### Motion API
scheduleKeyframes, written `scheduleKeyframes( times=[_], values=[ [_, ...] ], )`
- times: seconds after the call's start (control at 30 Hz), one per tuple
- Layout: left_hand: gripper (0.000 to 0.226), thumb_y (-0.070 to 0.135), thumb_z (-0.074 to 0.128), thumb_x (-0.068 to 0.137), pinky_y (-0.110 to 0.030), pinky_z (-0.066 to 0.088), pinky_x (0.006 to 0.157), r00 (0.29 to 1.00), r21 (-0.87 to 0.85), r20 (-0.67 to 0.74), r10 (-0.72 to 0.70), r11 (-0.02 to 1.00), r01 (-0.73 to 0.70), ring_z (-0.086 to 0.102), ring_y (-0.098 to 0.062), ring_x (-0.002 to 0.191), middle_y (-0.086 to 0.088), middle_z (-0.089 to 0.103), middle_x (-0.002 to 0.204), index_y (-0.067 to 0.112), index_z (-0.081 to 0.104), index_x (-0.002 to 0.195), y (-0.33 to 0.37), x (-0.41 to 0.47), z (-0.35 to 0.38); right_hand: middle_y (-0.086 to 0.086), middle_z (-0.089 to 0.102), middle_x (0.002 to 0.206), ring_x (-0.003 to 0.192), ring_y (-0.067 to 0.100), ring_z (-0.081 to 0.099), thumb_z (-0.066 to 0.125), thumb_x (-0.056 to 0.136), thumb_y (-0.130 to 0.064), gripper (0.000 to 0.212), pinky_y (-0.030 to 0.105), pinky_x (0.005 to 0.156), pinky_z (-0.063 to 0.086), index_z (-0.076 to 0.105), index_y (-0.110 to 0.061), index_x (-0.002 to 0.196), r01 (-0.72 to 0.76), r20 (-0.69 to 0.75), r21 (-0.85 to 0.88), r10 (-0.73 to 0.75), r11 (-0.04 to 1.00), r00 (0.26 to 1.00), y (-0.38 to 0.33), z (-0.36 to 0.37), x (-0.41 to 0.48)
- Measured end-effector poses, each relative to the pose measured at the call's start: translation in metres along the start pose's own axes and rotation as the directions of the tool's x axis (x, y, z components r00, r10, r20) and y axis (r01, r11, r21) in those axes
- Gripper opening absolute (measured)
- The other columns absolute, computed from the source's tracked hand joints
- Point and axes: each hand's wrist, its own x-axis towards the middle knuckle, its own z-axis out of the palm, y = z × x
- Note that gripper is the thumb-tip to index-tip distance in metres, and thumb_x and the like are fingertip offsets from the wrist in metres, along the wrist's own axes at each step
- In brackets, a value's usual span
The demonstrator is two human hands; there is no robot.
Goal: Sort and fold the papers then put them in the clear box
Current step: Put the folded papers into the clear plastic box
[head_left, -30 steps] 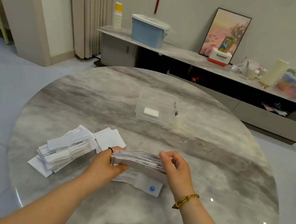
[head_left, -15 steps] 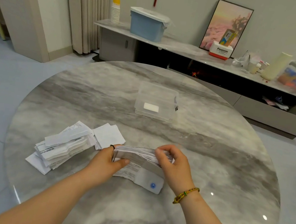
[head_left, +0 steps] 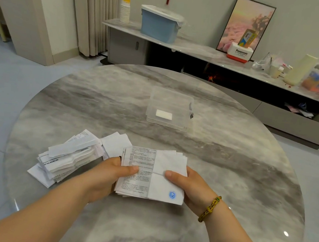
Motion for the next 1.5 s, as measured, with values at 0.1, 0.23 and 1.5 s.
scheduleKeyframes(
  times=[0.1, 0.23, 1.5],
  values=[
    [0.023, 0.001, 0.046, 0.091, -0.023, 0.058, 0.059, 0.997, -0.031, 0.046, -0.054, 0.998, 0.055, 0.072, -0.012, 0.073, 0.000, 0.075, 0.083, 0.013, 0.065, 0.094, 0.001, -0.002, 0.000, -0.001, 0.073, 0.080, 0.069, 0.011, 0.070, 0.062, 0.084, -0.008, 0.011, 0.023, 0.062, 0.057, 0.063, -0.013, 0.094, -0.011, -0.044, -0.051, 0.009, 0.999, 0.999, 0.000, -0.002, -0.001],
    [0.023, 0.000, 0.047, 0.091, -0.021, 0.057, 0.069, 0.999, 0.027, 0.008, -0.033, 0.999, 0.033, 0.070, -0.012, 0.079, 0.002, 0.073, 0.089, 0.014, 0.064, 0.097, 0.000, -0.001, 0.001, 0.004, 0.070, 0.081, 0.059, 0.007, 0.067, 0.058, 0.086, -0.007, 0.007, 0.018, 0.057, 0.055, 0.062, -0.012, 0.086, 0.019, -0.191, -0.115, -0.041, 0.993, 0.981, 0.000, -0.001, 0.001],
    [0.035, 0.025, 0.053, 0.091, -0.028, 0.040, 0.094, 0.807, 0.514, -0.432, 0.402, 0.845, -0.146, 0.055, -0.022, 0.111, -0.007, 0.058, 0.121, 0.011, 0.053, 0.123, 0.083, 0.082, 0.016, 0.000, 0.054, 0.068, 0.061, 0.009, 0.049, 0.056, 0.084, -0.011, 0.010, 0.019, 0.058, 0.041, 0.064, -0.008, 0.078, 0.014, -0.088, -0.893, -0.205, 0.450, 0.975, -0.105, -0.032, 0.032]
  ],
)
